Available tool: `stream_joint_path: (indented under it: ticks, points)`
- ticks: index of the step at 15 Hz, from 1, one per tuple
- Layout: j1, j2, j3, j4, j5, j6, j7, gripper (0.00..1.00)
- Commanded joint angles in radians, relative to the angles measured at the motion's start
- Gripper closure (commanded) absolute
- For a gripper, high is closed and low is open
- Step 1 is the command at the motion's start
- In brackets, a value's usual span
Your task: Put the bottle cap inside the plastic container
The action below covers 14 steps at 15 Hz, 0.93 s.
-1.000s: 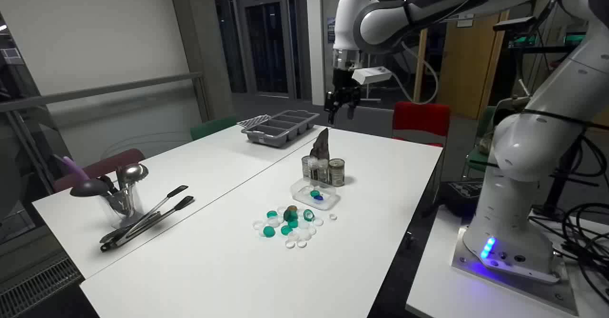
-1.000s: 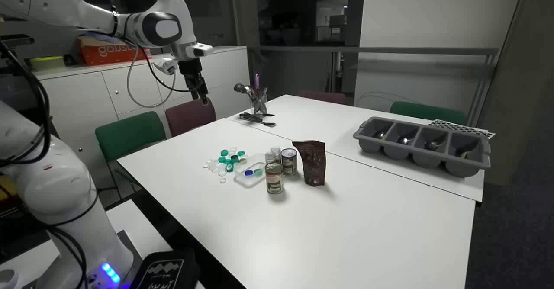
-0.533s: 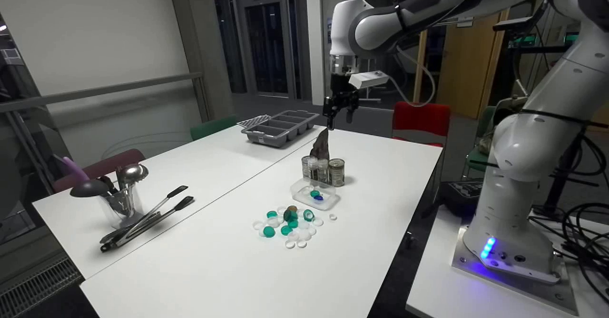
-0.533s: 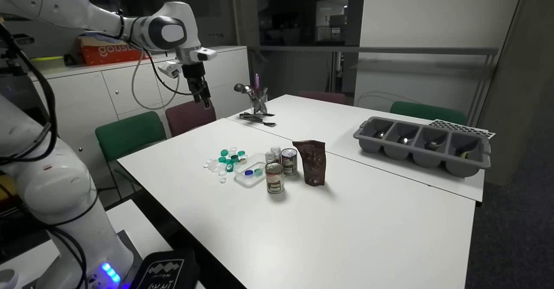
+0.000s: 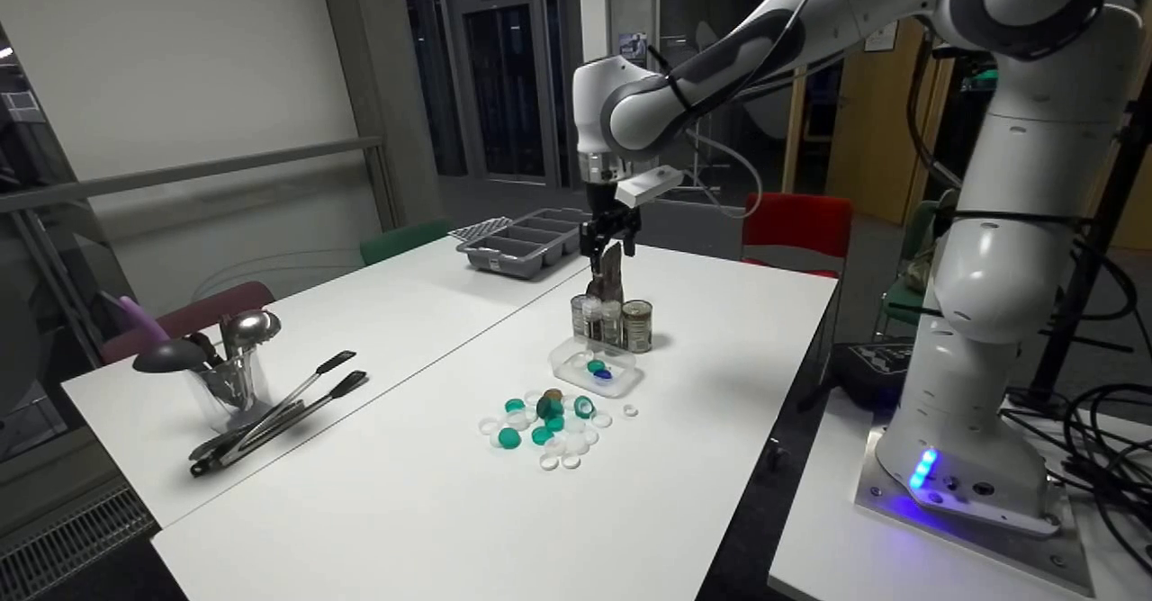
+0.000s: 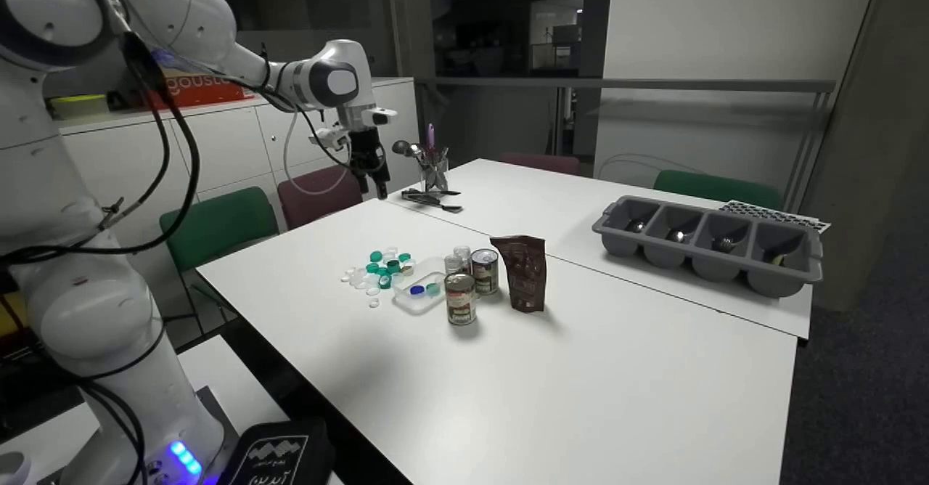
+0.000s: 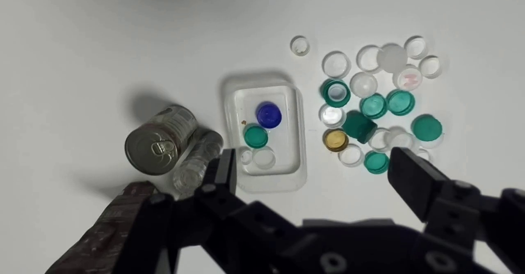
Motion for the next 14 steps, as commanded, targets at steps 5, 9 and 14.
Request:
stream_joint_path:
  ticks: [5,9,14]
  points:
    - [0.045,0.261,-0.044,0.279,-0.134,-0.043,-0.058,0.0]
    - [0.056,0.265,-0.055,0.259,-0.104,-0.017,-0.055,0.0]
    - [0.06,0.272,-0.056,0.271,-0.104,-0.02,-0.056,0.0]
